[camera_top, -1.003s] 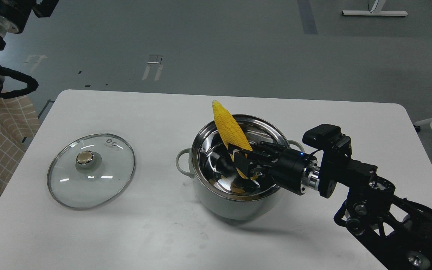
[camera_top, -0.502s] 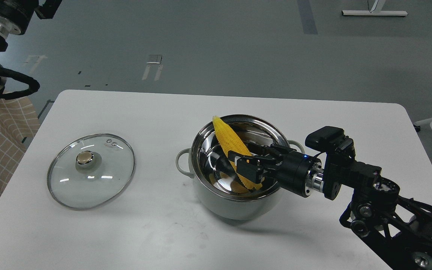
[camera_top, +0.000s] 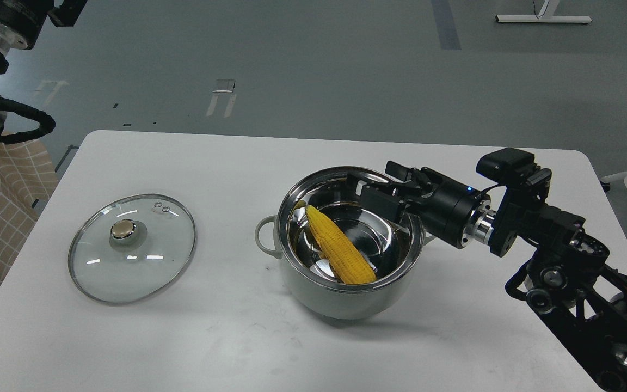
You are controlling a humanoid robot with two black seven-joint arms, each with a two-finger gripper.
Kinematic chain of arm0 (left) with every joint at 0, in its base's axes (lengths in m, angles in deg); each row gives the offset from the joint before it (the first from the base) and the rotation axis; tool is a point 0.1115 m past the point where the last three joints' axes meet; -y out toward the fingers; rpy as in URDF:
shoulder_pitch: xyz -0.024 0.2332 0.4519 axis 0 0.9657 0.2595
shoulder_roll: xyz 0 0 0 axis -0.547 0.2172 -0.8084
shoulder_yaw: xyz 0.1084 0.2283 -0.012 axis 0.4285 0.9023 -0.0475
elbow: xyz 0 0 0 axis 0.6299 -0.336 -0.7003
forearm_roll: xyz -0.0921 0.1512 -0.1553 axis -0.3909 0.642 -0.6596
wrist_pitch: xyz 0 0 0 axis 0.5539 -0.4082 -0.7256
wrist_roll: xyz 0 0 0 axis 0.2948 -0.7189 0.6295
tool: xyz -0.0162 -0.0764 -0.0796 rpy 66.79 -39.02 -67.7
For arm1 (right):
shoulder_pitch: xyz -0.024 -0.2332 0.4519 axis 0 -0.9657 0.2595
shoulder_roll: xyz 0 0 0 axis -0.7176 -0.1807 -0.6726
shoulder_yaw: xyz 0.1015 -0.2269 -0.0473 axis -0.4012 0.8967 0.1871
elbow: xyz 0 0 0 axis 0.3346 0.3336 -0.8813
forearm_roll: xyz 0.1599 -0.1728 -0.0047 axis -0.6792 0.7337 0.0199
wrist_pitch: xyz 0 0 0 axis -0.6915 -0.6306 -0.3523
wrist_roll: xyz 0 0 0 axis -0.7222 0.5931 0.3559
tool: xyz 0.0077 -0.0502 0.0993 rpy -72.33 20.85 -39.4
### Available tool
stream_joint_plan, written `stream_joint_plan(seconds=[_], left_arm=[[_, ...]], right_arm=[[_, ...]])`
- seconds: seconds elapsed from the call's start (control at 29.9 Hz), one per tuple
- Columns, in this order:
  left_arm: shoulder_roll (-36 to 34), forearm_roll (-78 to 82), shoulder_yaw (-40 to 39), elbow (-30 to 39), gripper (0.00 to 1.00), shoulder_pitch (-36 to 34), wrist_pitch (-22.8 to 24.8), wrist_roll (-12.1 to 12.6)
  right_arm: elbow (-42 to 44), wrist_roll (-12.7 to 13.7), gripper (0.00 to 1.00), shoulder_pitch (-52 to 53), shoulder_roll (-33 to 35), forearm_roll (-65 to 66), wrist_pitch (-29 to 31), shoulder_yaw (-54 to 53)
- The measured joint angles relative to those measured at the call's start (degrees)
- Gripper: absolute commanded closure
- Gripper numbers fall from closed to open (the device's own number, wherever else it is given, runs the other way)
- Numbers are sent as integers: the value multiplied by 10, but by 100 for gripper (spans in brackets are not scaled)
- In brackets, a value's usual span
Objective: Open pot and put corn in
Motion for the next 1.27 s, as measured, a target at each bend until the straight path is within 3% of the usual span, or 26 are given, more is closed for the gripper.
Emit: stream_joint_plan(seconds=[0.17,0.43,0.7,0.9,1.27], left_arm=[[0,-2,-4,0,2,1,2,-2],[1,-4,-3,0,2,7,5,-1],[6,2,6,-18,2,9,35,0],[21,7,7,-66,2,-19,47,-2],[43,7,18,-92,2,-46,48,0]], right_arm=[[9,1,2,57,-50,-85,2,-127],[92,3,0,100,-58,-253,-38,-246],[345,-5,0,177,-37,-515,-45,-301],[460,-23,0,215,-15,-622,-40,-304],[472,-26,0,190,-12,-703,-44,-304]])
